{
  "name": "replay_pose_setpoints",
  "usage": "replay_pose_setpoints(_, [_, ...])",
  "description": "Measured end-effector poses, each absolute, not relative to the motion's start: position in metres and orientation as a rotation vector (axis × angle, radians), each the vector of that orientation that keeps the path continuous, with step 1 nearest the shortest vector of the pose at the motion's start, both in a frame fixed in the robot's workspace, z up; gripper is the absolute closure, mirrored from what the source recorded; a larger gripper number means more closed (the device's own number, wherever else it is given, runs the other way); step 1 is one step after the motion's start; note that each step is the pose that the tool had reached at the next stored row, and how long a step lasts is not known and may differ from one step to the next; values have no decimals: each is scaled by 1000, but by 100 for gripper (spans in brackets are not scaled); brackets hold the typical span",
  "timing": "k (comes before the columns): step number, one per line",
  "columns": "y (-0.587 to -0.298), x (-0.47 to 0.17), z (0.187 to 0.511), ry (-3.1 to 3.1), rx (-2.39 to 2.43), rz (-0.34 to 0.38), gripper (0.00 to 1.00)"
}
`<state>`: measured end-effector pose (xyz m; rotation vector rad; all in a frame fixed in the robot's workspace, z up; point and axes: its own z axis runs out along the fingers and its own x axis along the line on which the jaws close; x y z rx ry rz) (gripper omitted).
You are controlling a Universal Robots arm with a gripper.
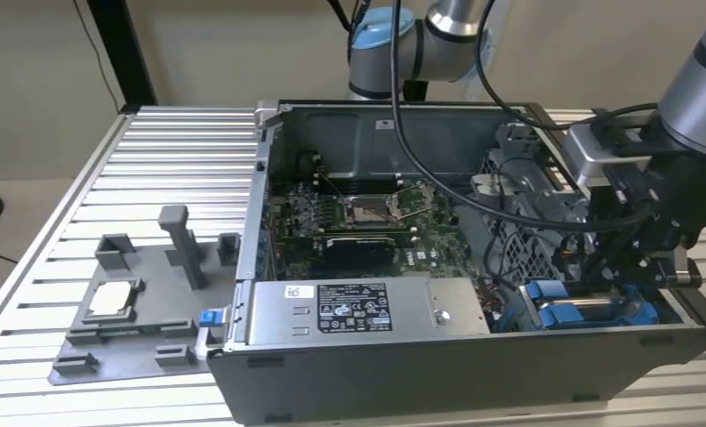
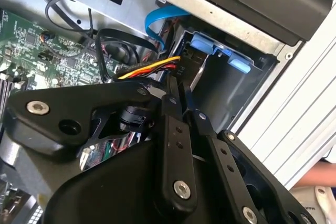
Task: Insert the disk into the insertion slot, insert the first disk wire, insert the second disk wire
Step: 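Insert the second disk wire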
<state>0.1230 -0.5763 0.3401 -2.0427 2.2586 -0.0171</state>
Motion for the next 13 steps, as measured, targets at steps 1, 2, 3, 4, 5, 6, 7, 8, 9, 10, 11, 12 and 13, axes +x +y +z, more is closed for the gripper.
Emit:
replay_pose_setpoints(1, [-576,123,340,2258,-2044,-17,100])
replay_pose_setpoints(2, [-576,123,340,2257,-2045,-17,100])
replay_pose_setpoints(3, [-576,123,339,2256,-2046,-17,100])
replay_pose_setpoints(4, [-576,123,339,2254,-2047,-17,100])
replay_pose_setpoints(5, [-576,123,339,2253,-2049,-17,100])
replay_pose_setpoints(6, [-576,123,339,2252,-2050,-17,100])
replay_pose_setpoints(7, [-576,123,339,2251,-2051,-17,100])
replay_pose_setpoints(8, [-576,123,339,2250,-2051,-17,100])
replay_pose_setpoints(9, [-576,123,339,2250,-2052,-17,100])
replay_pose_setpoints(10, [-576,123,339,2249,-2052,-16,100])
replay_pose_setpoints(11, [-576,123,339,2248,-2053,-16,100])
replay_pose_setpoints(12, [-576,123,339,2248,-2054,-16,100])
replay_pose_setpoints(13, [-576,123,339,2247,-2054,-16,100])
